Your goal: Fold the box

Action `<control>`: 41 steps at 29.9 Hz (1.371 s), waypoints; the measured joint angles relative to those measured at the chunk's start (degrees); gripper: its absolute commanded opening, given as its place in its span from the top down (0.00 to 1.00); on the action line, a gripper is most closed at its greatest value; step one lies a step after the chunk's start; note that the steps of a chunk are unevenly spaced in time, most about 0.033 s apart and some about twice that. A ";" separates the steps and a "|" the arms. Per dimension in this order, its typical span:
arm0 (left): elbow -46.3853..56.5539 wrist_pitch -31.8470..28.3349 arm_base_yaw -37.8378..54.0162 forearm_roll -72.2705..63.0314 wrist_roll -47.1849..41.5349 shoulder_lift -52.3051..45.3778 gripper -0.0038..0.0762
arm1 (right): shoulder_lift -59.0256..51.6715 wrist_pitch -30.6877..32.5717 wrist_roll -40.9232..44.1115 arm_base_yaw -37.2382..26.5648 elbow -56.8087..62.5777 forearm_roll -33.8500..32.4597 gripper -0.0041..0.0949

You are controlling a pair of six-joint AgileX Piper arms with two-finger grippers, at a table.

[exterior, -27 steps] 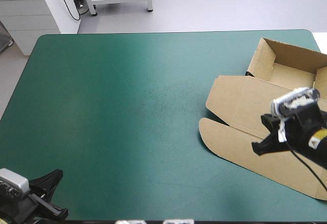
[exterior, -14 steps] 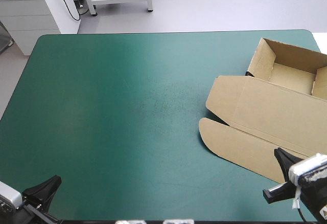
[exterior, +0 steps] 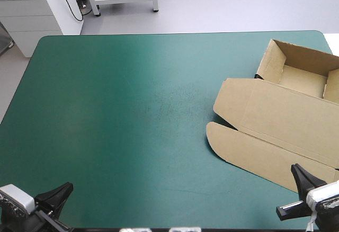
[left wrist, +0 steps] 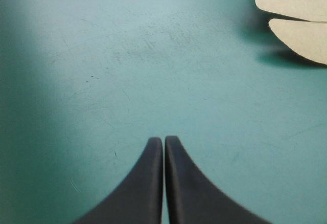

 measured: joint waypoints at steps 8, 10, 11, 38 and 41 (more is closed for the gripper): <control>0.00 0.00 0.00 -0.23 -0.01 0.00 0.96 | -0.02 0.20 2.54 0.00 3.47 -0.33 0.98; 0.02 0.00 0.00 -0.23 -0.05 0.00 0.96 | -0.02 0.14 2.74 0.00 3.60 -0.33 0.98; 0.02 0.00 0.00 -0.23 -0.05 0.00 0.96 | -0.02 0.09 2.75 0.00 3.70 -0.33 0.98; 0.02 -0.02 8.19 -0.23 -0.05 0.00 0.96 | -0.02 0.09 2.80 -0.40 3.72 -0.53 0.98; 0.02 -0.02 13.05 -0.23 -0.05 0.00 0.96 | -0.58 0.03 2.80 -2.48 3.74 -0.53 0.98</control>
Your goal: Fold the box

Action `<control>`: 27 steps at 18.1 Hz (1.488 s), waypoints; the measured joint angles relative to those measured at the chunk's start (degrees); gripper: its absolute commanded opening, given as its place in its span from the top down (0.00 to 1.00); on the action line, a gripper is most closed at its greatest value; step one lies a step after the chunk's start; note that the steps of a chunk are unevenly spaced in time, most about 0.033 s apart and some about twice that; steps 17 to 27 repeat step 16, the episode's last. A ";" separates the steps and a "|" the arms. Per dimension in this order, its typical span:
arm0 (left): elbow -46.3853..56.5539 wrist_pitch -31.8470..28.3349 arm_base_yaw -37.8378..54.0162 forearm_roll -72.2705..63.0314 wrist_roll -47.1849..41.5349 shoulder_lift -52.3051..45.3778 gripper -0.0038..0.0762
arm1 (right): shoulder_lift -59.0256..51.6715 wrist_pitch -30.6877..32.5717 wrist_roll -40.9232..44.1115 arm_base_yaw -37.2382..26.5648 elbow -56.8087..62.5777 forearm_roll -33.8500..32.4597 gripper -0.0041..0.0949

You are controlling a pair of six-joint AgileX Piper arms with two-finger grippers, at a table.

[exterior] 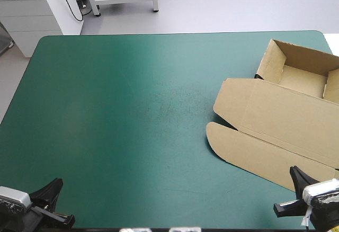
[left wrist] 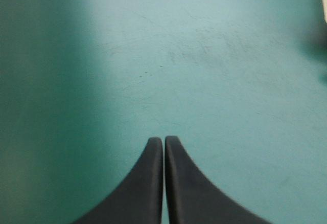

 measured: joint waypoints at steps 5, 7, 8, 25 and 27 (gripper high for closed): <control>0.00 0.00 6.93 0.00 0.00 0.00 0.96 | -1.67 -0.05 0.00 -3.93 0.00 0.00 0.98; 0.00 0.00 8.10 0.00 0.00 0.00 0.96 | -1.67 -0.06 0.00 -4.46 0.00 0.00 0.98; 0.00 0.00 8.41 0.00 0.00 0.00 0.96 | -1.67 -0.06 0.00 -4.50 0.00 0.00 0.98; 0.05 0.00 9.28 0.00 0.00 0.00 0.96 | -1.67 -0.06 0.00 -4.74 0.04 0.00 0.98; 0.05 0.00 9.28 0.00 0.00 0.00 0.96 | -1.67 -0.06 0.00 -4.74 0.04 0.00 0.98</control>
